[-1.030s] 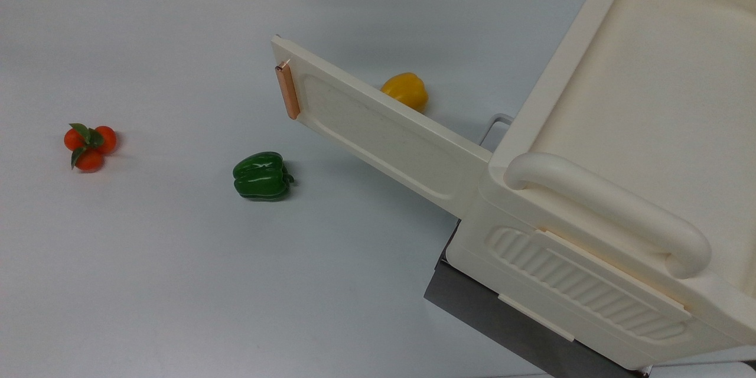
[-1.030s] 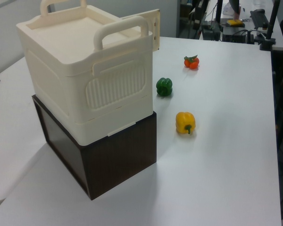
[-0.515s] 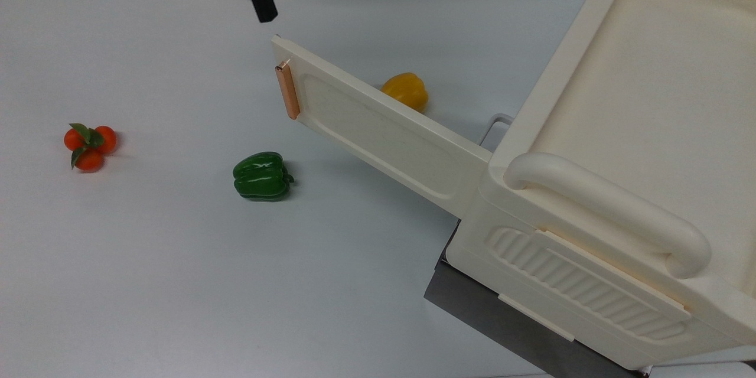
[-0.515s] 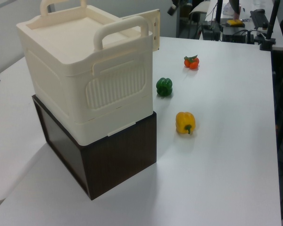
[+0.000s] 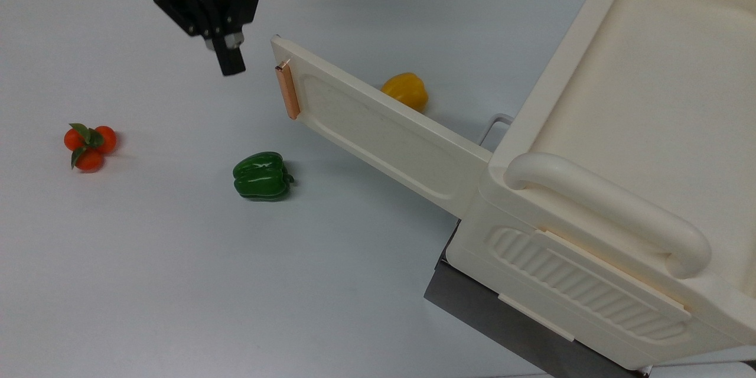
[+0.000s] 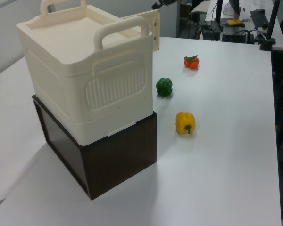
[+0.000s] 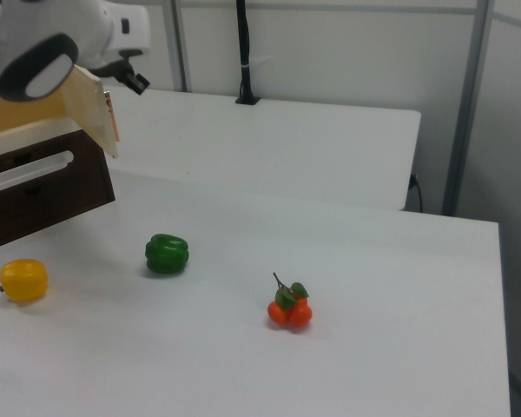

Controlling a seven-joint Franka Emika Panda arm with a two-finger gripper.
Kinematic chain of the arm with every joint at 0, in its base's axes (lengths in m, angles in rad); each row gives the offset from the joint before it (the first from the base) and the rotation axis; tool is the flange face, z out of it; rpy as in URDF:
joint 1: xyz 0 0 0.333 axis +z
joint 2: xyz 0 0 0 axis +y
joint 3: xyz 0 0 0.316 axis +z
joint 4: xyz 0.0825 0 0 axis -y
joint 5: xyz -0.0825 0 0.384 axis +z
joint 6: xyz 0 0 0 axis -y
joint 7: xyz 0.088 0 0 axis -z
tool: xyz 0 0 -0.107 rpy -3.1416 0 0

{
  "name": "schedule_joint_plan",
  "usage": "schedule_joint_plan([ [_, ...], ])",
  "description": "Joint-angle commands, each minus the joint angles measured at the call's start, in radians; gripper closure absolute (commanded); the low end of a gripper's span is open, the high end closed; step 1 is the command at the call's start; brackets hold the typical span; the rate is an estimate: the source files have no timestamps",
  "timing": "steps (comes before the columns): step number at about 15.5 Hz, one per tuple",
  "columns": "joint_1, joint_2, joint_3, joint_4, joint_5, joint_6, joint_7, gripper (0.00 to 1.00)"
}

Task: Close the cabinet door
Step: 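Lower the gripper toward the outer edge of the open cream door, then push the door edge with the gripper, swinging it shut against the cabinet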

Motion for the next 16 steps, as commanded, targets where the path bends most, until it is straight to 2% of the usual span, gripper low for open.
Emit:
schedule_joint_plan([
  [1,0.014,0.062,0.006,-0.001,0.050,0.111,0.012,1.00],
  [4,0.025,0.078,0.014,-0.004,0.048,0.118,0.012,1.00],
  [8,0.028,0.079,0.051,-0.024,0.046,0.109,0.009,1.00],
  [16,0.030,0.035,0.066,-0.041,0.031,-0.118,0.005,1.00],
])
